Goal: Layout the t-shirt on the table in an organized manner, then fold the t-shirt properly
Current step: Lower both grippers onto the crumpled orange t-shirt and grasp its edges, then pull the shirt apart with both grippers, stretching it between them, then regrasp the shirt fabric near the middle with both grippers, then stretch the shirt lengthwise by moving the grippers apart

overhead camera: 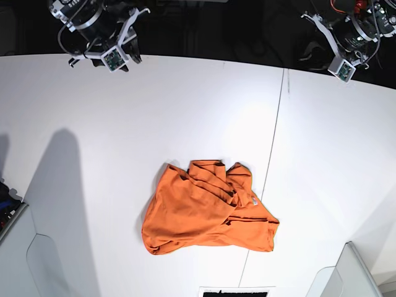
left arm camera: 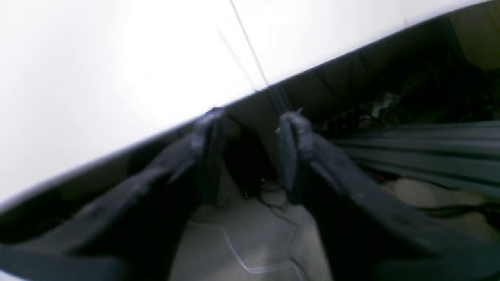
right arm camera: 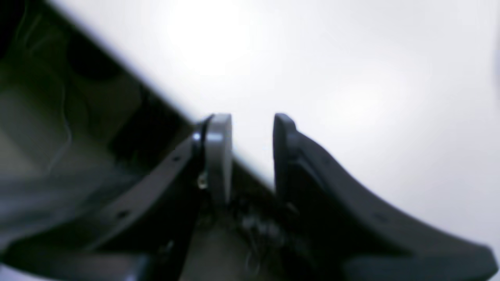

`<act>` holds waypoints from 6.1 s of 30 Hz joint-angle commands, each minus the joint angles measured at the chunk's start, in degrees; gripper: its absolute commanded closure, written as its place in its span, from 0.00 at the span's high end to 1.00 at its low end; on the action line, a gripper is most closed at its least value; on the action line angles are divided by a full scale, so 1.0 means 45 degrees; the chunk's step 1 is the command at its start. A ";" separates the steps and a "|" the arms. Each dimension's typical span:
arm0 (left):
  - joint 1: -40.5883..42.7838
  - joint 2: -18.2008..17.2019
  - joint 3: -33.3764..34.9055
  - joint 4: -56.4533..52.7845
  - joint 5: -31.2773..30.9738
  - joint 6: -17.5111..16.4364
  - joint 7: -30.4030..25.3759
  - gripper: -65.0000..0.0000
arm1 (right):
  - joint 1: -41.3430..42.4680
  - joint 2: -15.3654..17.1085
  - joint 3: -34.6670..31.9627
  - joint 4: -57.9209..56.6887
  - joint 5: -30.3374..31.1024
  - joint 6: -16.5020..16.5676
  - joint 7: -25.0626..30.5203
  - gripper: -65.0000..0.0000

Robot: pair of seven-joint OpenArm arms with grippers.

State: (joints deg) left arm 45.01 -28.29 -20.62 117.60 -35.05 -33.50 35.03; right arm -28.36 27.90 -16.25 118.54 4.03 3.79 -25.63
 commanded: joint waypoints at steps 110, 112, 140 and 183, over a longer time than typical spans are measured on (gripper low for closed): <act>-1.2672 0.1287 0.7606 -0.8845 0.3497 0.1355 -0.2715 0.65 | 0.8252 -0.6314 0.2098 -0.8242 0.0185 0.2511 -0.1583 0.52; -1.2764 0.1316 0.7635 -0.8854 0.3730 0.1350 -0.2861 0.65 | 0.8616 -0.6319 0.1880 -0.8874 0.0112 0.2268 -0.1501 0.52; -1.1851 -0.0393 1.0234 -0.5843 0.6533 0.3303 -0.3871 0.00 | 0.8310 -0.6552 0.1749 -0.7412 -0.0005 0.3813 -0.1598 0.00; -1.4251 -0.0155 0.4002 -0.9039 -0.2540 -0.0986 0.1239 0.73 | 0.6989 -0.4760 0.6538 -0.4031 0.2783 0.3585 -0.2084 0.69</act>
State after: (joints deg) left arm -17.78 -28.42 -2.37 75.92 -45.32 -37.19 41.36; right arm 2.15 6.17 13.06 99.33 15.68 19.70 -36.12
